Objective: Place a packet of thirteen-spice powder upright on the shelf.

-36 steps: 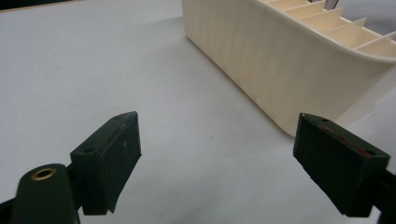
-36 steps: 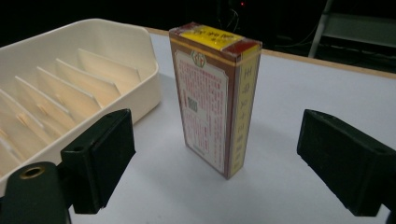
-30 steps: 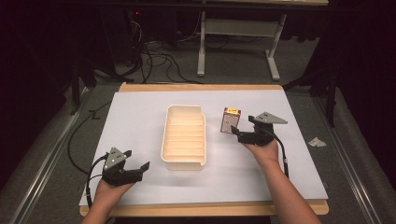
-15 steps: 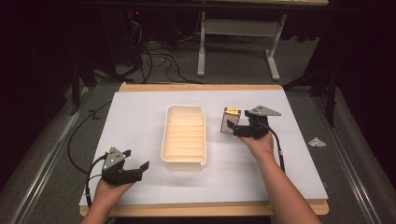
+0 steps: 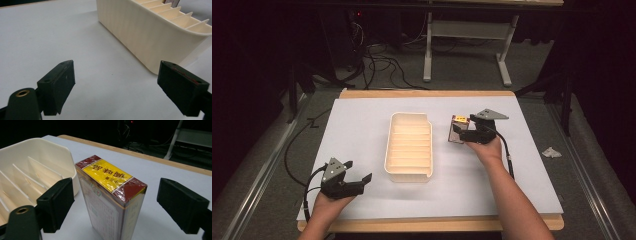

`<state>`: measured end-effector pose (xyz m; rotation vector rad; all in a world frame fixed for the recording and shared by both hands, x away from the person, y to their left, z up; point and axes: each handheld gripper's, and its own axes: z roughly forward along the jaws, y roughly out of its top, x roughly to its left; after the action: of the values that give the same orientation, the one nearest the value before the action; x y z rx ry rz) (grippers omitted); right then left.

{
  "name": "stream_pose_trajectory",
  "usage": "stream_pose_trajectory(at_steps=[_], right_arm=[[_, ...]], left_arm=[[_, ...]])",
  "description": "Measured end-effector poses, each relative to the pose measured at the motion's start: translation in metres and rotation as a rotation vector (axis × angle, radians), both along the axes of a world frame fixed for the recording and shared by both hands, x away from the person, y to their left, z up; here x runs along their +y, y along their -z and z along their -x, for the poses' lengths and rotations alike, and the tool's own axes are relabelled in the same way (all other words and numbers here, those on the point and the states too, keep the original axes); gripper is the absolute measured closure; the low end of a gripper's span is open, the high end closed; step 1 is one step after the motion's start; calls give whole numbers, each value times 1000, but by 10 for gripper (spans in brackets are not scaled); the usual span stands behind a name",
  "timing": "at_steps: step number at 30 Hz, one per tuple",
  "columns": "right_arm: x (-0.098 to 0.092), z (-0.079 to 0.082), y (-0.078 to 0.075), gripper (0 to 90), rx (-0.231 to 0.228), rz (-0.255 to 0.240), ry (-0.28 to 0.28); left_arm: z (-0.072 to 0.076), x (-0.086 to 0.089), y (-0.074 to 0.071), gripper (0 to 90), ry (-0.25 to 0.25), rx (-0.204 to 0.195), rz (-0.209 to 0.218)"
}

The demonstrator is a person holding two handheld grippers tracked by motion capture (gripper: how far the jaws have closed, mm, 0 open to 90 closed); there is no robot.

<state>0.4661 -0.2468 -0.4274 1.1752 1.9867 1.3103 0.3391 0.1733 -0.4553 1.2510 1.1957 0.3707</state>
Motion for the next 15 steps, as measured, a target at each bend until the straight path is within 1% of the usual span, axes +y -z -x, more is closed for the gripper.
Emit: stream_pose_trajectory(at_steps=[3,6,10,15], right_arm=[[-1,-1,1,161,1,1,-7],[-2,-3,1,167,8,0,-16],[-1,-4,2,195,-5,-2,-40],[1,-4,3,276,0,-6,-51]], left_arm=[[0,0,1,150,6,0,-12],[0,0,1,150,5,4,-10],[0,-1,1,150,5,3,-10],[0,0,2,150,1,8,-13]])
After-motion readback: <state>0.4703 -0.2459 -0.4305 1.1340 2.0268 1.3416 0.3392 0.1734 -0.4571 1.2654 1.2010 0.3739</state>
